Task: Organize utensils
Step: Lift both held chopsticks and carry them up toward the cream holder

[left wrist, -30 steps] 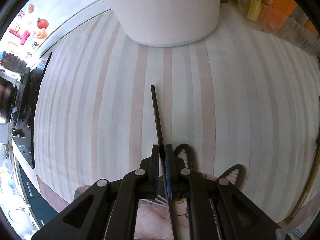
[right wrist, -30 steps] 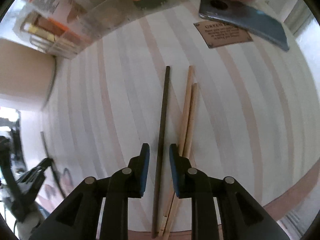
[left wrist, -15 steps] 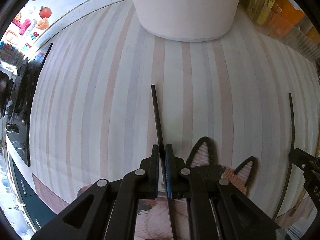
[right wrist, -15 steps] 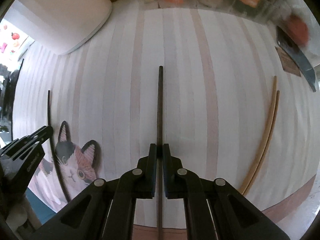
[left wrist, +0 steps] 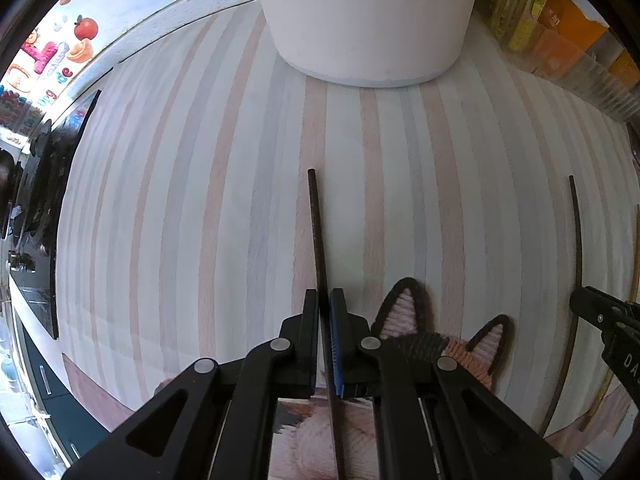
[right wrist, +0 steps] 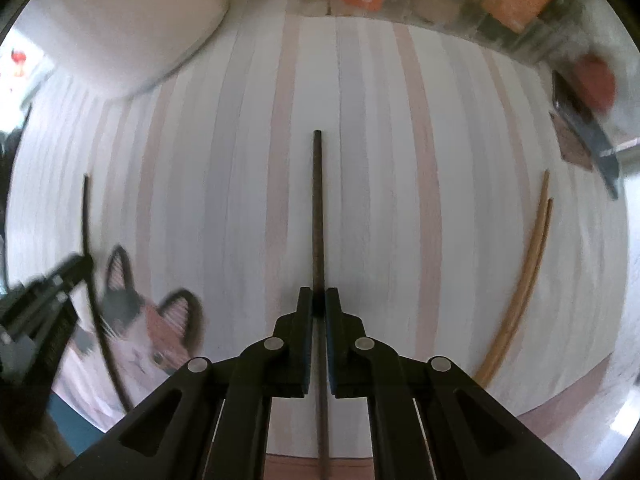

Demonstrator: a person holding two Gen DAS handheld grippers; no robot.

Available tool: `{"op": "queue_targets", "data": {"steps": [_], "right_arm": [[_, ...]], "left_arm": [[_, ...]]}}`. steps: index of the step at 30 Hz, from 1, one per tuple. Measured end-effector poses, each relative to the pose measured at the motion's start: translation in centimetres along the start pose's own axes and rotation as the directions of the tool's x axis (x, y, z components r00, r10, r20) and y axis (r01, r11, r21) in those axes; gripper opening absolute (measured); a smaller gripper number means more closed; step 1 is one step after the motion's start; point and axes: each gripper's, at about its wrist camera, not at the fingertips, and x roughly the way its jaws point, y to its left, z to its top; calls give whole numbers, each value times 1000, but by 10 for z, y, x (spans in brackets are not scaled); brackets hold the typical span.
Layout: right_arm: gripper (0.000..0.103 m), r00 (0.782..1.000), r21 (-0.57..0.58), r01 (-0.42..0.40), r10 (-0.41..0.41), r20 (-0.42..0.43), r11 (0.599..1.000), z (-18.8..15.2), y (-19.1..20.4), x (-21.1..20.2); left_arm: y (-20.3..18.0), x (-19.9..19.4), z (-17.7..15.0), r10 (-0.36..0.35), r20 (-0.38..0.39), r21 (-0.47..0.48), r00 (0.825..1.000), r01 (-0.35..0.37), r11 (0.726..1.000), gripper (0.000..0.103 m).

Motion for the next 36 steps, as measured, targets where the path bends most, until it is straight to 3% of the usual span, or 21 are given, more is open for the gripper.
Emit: {"op": "queue_targets", "data": {"steps": [8,9,17,20,27,36], "right_arm": [[6,996,-34,31,-34,-86,999,25,12,7],[6,995,-42,39,-43,-91,998,30,-1,3],[7,991,-85,113,-118,-57,990,46,24,11],[6,995,-68,93,-95,-27,993,42,20,8],[6,999,-57,-16,19,50,998,34,10,-19],[6,969,-77,-134,146,199,988,32,-4,-81]], "left_arm": [[0,0,4,-4,6,15,1000,4,1000,3],[0,1,4,-3,7,17,1000,3,1000,3],[-7,0,9,12,17,39,1000,-13,999,3],[-7,-5,7,-8,19,37,1000,8,999,3],[-5,-56,4,-80,104,33,991,77,997,2],[5,-129,5,-155,220,14,963,155,988,2]]}}
